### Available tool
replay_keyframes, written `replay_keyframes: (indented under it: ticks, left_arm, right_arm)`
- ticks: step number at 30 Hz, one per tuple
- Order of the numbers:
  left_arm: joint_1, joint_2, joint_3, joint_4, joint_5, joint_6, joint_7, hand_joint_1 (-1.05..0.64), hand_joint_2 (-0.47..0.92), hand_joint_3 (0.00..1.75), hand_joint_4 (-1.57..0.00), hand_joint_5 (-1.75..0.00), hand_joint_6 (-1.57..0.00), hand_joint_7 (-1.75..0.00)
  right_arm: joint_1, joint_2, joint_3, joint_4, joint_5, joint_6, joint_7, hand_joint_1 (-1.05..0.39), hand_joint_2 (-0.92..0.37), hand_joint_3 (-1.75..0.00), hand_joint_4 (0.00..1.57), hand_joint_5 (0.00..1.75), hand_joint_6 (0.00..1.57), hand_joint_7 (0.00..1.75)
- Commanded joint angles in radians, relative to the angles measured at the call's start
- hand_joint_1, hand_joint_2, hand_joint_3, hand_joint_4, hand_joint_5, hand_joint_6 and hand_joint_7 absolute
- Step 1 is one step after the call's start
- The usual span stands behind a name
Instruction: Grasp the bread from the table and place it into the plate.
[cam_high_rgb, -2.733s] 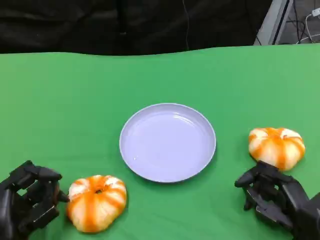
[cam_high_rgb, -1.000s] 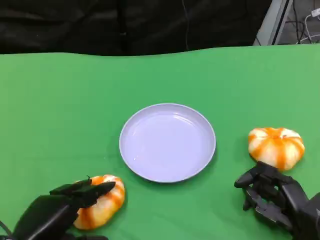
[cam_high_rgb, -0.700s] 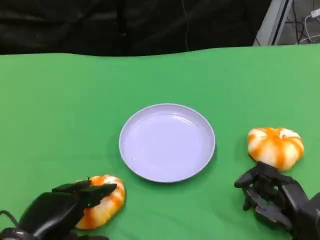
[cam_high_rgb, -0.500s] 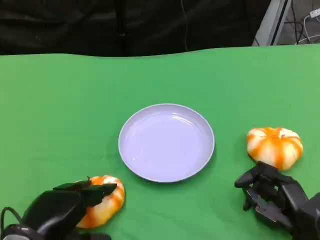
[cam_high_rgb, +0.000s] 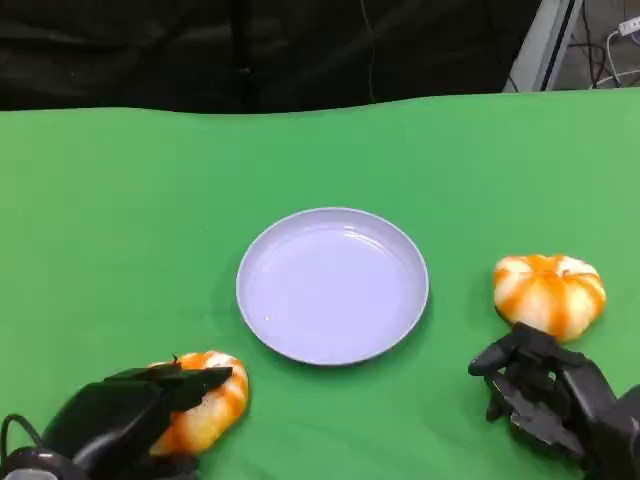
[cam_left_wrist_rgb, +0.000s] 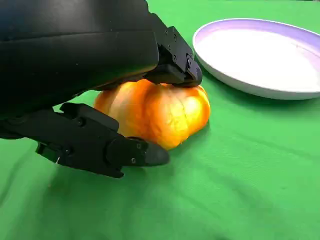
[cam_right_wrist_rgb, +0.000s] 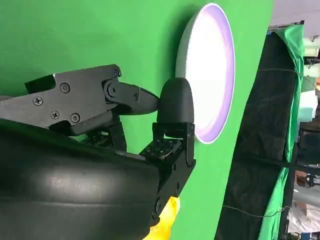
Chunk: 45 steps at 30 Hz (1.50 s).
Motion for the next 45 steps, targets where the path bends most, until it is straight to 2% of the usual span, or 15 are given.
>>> replay_keyframes:
  ticks: [1, 7, 11, 15, 20, 22, 23, 25, 28, 39, 40, 41, 42, 43, 45]
  left_arm:
    - [0.028, 0.017, -0.003, 0.022, 0.002, 0.053, -0.004, -0.05, 0.92, 0.27, -0.68, -0.09, -0.60, -0.05]
    - [0.019, 0.009, -0.007, 0.035, -0.004, 0.070, 0.015, -0.03, 0.92, 0.25, -0.77, -0.11, -0.70, -0.07]
    - [0.009, -0.005, -0.007, 0.064, -0.012, 0.065, 0.061, -0.01, 0.92, 0.26, -0.92, -0.19, -0.84, -0.11]
    - [0.003, -0.005, -0.011, 0.082, -0.015, 0.059, 0.085, -0.01, 0.92, 0.26, -0.95, -0.22, -0.88, -0.11]
    - [-0.010, -0.016, -0.011, 0.156, -0.015, -0.010, 0.212, -0.02, 0.92, 0.20, -1.20, -0.43, -1.23, -0.15]
    - [-0.019, -0.027, -0.010, 0.195, -0.012, -0.044, 0.286, -0.03, 0.92, 0.21, -1.23, -0.47, -1.28, -0.13]
    - [-0.024, -0.035, -0.009, 0.216, -0.012, -0.064, 0.328, -0.04, 0.92, 0.14, -0.96, -1.17, -1.16, -0.52]
    - [-0.033, -0.055, -0.001, 0.254, -0.021, -0.099, 0.414, -0.05, 0.92, 0.12, -0.77, -1.62, -0.86, -1.21]
    - [-0.043, -0.059, -0.004, 0.283, -0.025, -0.121, 0.459, -0.06, 0.92, 0.12, -0.73, -1.73, -0.73, -1.46]
    - [-0.063, -0.075, 0.007, 0.347, -0.023, -0.218, 0.627, -0.05, 0.91, 0.18, -0.77, -1.75, -0.74, -1.45]
    - [-0.066, -0.077, 0.011, 0.354, -0.021, -0.238, 0.657, -0.04, 0.86, 0.29, -0.79, -1.72, -0.80, -1.37]
    - [-0.067, -0.078, 0.014, 0.355, -0.017, -0.253, 0.683, -0.02, 0.67, 0.65, -0.79, -1.70, -0.85, -1.30]
    - [-0.065, -0.078, 0.016, 0.353, -0.015, -0.261, 0.700, -0.02, 0.57, 0.84, -0.79, -1.70, -0.86, -1.29]
    - [-0.064, -0.077, 0.016, 0.351, -0.014, -0.264, 0.707, -0.02, 0.52, 0.97, -0.79, -1.70, -0.86, -1.28]
    - [-0.063, -0.075, 0.015, 0.348, -0.012, -0.268, 0.715, -0.02, 0.48, 1.04, -0.79, -1.71, -0.87, -1.28]
  right_arm:
    - [0.004, -0.014, -0.004, -0.005, 0.006, 0.007, 0.000, -0.25, -0.92, -0.49, 0.59, 1.75, 0.66, 1.22]
    - [0.002, -0.016, -0.002, -0.001, -0.001, 0.000, -0.007, -0.25, -0.92, -0.49, 0.59, 1.75, 0.66, 1.22]
    - [0.000, -0.016, -0.003, 0.002, 0.002, -0.002, -0.005, -0.24, -0.92, -0.49, 0.59, 1.75, 0.66, 1.23]
    - [-0.002, -0.015, -0.004, 0.003, 0.005, -0.002, -0.001, -0.24, -0.92, -0.49, 0.59, 1.75, 0.66, 1.24]
    - [-0.002, -0.017, -0.001, 0.002, -0.003, 0.000, -0.009, -0.25, -0.92, -0.49, 0.59, 1.75, 0.66, 1.24]
    - [-0.002, -0.016, -0.002, 0.001, -0.001, 0.002, -0.007, -0.25, -0.92, -0.49, 0.59, 1.75, 0.66, 1.24]
    - [-0.001, -0.016, -0.002, 0.001, 0.000, 0.003, -0.006, -0.25, -0.92, -0.49, 0.59, 1.75, 0.66, 1.23]
    - [-0.001, -0.016, -0.001, 0.001, -0.004, 0.003, -0.011, -0.25, -0.92, -0.49, 0.59, 1.75, 0.66, 1.23]
    - [-0.002, -0.016, 0.000, 0.001, -0.007, 0.003, -0.015, -0.25, -0.92, -0.48, 0.59, 1.74, 0.66, 1.23]
    - [-0.008, -0.012, -0.004, 0.007, -0.001, 0.001, -0.009, -0.25, -0.92, -0.49, 0.61, 1.75, 0.67, 1.23]
    - [-0.009, -0.012, -0.004, 0.010, -0.001, 0.000, -0.009, -0.25, -0.92, -0.49, 0.60, 1.75, 0.67, 1.23]
    - [-0.011, -0.012, -0.003, 0.013, -0.002, 0.000, -0.009, -0.24, -0.92, -0.49, 0.60, 1.75, 0.67, 1.23]
    - [-0.012, -0.012, -0.003, 0.014, -0.003, 0.002, -0.012, -0.24, -0.92, -0.49, 0.60, 1.75, 0.67, 1.23]
    - [-0.012, -0.012, -0.003, 0.015, -0.003, 0.004, -0.013, -0.25, -0.92, -0.49, 0.60, 1.75, 0.67, 1.23]
    - [-0.013, -0.012, -0.003, 0.017, -0.004, 0.002, -0.014, -0.24, -0.92, -0.49, 0.60, 1.75, 0.67, 1.23]
